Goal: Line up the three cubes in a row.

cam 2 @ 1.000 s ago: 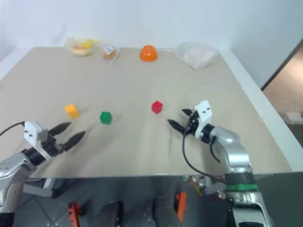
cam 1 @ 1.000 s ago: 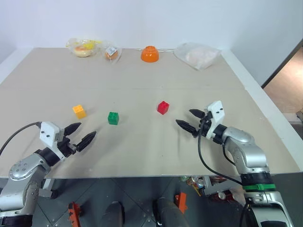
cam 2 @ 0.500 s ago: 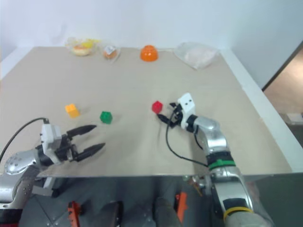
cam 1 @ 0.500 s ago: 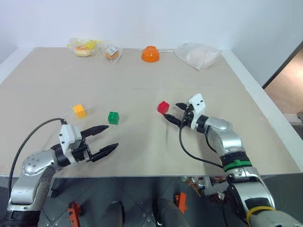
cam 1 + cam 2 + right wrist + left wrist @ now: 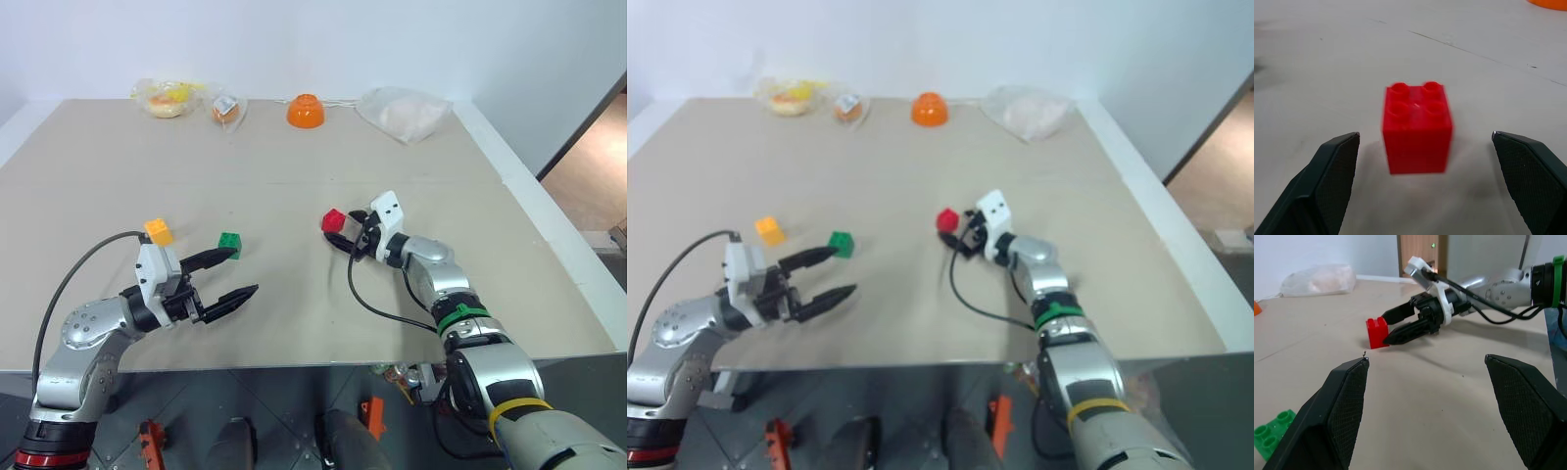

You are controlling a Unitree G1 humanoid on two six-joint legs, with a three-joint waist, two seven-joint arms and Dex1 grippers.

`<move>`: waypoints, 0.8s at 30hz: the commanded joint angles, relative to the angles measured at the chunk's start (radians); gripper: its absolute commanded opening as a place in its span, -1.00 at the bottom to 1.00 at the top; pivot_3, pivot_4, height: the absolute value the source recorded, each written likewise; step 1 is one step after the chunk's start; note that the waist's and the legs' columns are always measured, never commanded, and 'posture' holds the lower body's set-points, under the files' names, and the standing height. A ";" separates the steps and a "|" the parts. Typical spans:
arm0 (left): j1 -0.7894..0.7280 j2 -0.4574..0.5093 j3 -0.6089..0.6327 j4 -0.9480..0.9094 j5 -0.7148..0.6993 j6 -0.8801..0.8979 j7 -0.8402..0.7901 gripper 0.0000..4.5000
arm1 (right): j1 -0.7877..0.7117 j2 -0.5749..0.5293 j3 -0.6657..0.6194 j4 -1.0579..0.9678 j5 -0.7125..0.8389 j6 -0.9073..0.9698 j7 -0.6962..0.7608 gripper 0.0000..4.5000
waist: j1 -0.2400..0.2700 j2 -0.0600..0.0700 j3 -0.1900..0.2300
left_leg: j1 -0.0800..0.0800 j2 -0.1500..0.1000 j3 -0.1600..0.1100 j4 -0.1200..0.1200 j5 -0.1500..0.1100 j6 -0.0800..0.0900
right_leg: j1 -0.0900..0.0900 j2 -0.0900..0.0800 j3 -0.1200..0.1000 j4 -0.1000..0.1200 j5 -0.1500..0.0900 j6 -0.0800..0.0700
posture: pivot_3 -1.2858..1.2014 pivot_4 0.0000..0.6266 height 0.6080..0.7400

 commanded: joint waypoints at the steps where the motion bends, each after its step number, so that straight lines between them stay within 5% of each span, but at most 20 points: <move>1: 0.012 -0.001 0.023 -0.035 -0.015 0.000 0.017 0.74 | -0.043 0.005 -0.018 0.013 -0.004 -0.030 0.006 1.00 | 0.000 0.000 0.000 | 0.000 0.000 0.000 0.000 0.000 0.000 | 0.000 0.000 0.000 0.000 0.000 0.000 | 0.03 -0.52 1.00; 4: 0.028 0.000 0.031 -0.022 -0.009 -0.005 0.025 0.74 | -0.050 0.008 -0.021 0.028 -0.005 -0.049 0.014 1.00 | 0.000 0.000 0.000 | 0.000 0.000 0.000 0.000 0.000 0.000 | 0.000 0.000 0.000 0.000 0.000 0.000 | 0.03 -0.52 1.00; 13: 0.059 -0.039 0.079 0.005 -0.038 0.002 0.088 0.76 | -0.047 0.001 -0.030 0.045 -0.007 -0.051 0.025 -0.44 | 0.000 0.000 0.000 | 0.000 0.000 0.000 0.000 0.000 0.000 | 0.000 0.000 0.000 0.000 0.000 0.000 | 0.03 -0.52 1.00; 24: 0.055 -0.051 0.111 0.021 -0.076 0.018 0.109 0.76 | -0.025 -0.005 -0.040 0.021 -0.002 -0.022 0.056 -0.45 | 0.000 0.000 0.000 | 0.000 0.000 0.000 0.000 0.000 0.000 | 0.000 0.000 0.000 0.000 0.000 0.000 | 0.03 -0.52 1.00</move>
